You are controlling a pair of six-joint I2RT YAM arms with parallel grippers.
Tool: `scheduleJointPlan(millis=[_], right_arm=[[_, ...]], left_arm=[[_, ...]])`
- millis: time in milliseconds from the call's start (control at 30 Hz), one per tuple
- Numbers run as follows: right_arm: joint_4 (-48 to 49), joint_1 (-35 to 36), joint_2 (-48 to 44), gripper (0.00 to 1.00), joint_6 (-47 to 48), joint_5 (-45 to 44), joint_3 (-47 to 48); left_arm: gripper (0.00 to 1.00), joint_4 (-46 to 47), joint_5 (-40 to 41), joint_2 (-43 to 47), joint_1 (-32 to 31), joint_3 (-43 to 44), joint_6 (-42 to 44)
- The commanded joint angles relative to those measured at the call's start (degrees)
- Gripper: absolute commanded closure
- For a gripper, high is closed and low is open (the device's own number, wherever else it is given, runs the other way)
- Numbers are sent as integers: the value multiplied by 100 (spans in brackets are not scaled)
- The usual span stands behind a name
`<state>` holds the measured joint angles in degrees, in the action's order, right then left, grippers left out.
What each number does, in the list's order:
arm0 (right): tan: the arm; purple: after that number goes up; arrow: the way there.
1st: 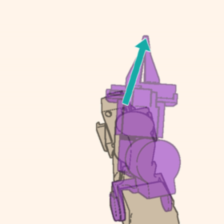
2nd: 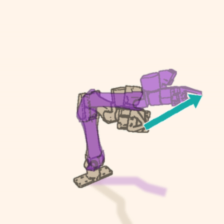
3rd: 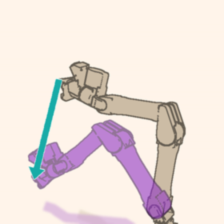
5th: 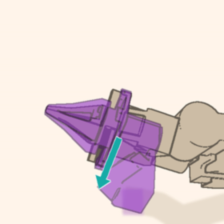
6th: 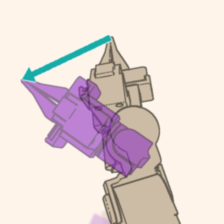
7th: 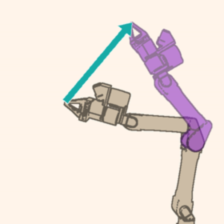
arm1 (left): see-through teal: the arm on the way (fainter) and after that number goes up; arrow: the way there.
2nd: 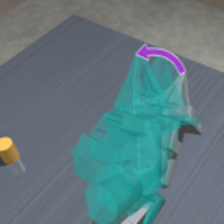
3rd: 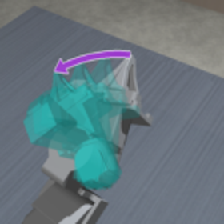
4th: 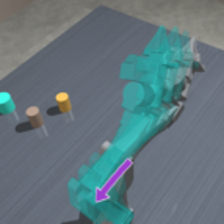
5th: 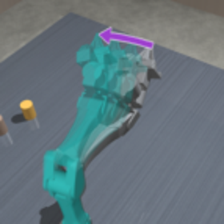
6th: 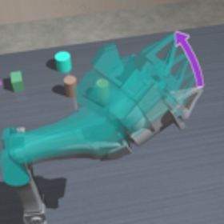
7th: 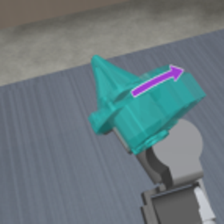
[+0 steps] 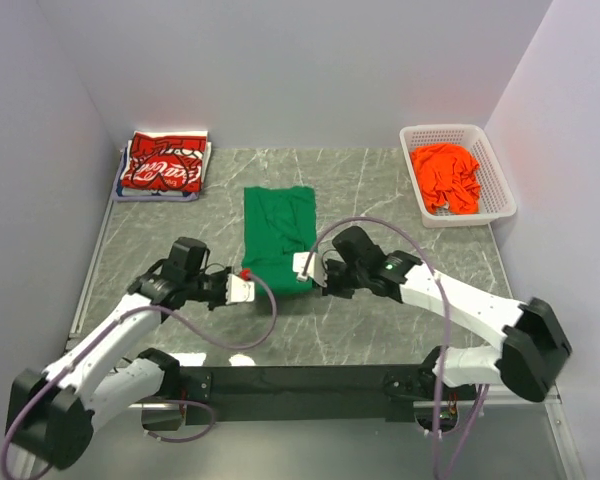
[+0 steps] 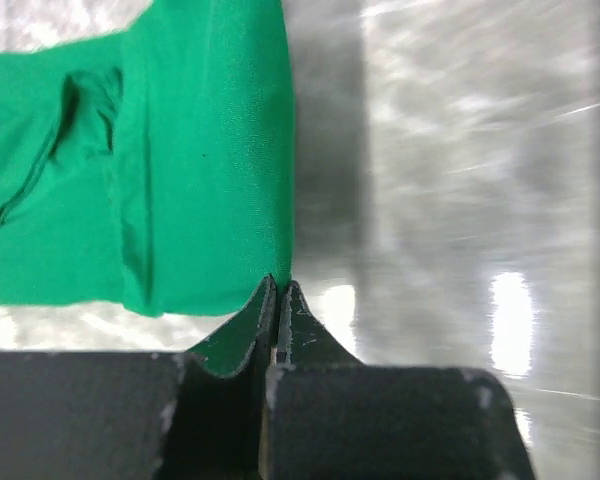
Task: Fold and stack the t-shirts
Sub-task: Fold the tshirt
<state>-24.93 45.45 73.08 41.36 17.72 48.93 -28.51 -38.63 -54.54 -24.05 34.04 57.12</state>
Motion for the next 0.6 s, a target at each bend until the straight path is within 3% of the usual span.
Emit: scheduleJointPlan(millis=[0,67,100,267,400,567], right_arm=[[-1249,270,-653,100,-278,803,117],[-1444,429,-1030,100,-444,1005,65],[-1584,569,-1137,100,-497,1058,47],[-1937,579,-1200,100,-551,1314,336],[-1875,281,-1173,100,-358,1138,679],[-2077,-491,-340,100,186,1418,1495]], left_arm=[[99,-1443,-951,775,-73,217,-491],[99,-1761,-1163,1111,-99,234,-684],[99,-2250,-1242,1435,-100,269,-259],[100,-2334,-1313,1860,-100,717,-614],[100,-2624,-1085,895,-30,1385,-791],[100,-2449,-1724,-526,1147,2200,-229]])
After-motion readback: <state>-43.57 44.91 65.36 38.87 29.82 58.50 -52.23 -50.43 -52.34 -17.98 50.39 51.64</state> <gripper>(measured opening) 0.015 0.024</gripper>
